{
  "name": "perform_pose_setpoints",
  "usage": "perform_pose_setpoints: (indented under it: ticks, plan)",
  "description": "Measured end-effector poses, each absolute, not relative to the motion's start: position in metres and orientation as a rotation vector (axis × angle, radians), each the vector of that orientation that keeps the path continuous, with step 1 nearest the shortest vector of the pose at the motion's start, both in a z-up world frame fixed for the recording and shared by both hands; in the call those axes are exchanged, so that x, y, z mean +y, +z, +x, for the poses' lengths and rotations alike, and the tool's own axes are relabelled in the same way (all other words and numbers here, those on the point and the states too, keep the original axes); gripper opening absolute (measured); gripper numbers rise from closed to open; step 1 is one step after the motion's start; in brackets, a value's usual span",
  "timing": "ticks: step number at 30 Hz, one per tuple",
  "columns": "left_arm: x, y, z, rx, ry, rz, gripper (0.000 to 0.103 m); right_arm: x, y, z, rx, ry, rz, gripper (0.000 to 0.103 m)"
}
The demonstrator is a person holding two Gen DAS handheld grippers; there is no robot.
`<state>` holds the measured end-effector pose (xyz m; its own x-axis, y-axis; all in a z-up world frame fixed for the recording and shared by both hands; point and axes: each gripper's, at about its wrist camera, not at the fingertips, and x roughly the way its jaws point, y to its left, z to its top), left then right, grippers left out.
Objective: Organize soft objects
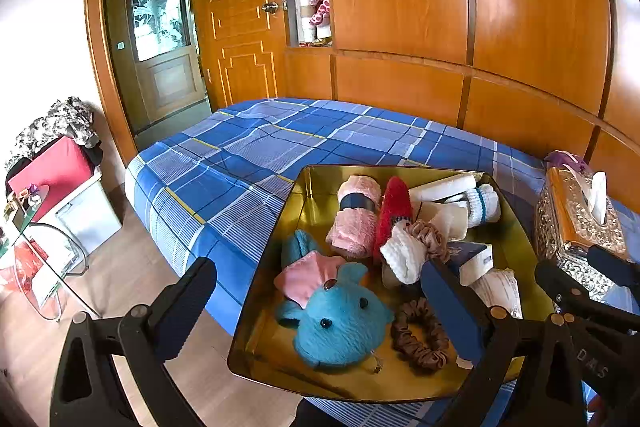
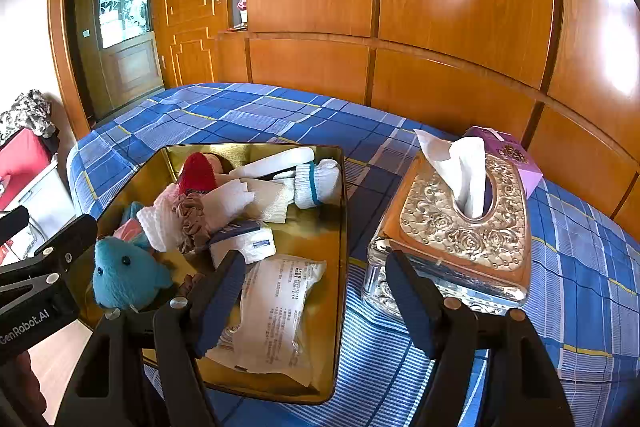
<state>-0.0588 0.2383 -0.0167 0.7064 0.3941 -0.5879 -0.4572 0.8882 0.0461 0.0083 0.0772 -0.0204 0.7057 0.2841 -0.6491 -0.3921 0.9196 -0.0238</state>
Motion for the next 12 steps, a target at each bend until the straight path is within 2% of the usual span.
perform_pose_setpoints:
  ticks: [12]
  plan:
    - [0.2399, -0.0176, -0.0597, 0.624, 0.468, -0.118, 0.103, 0.0734, -0.0157, 0.0068, 0.675, 0.373, -0.157, 0.074]
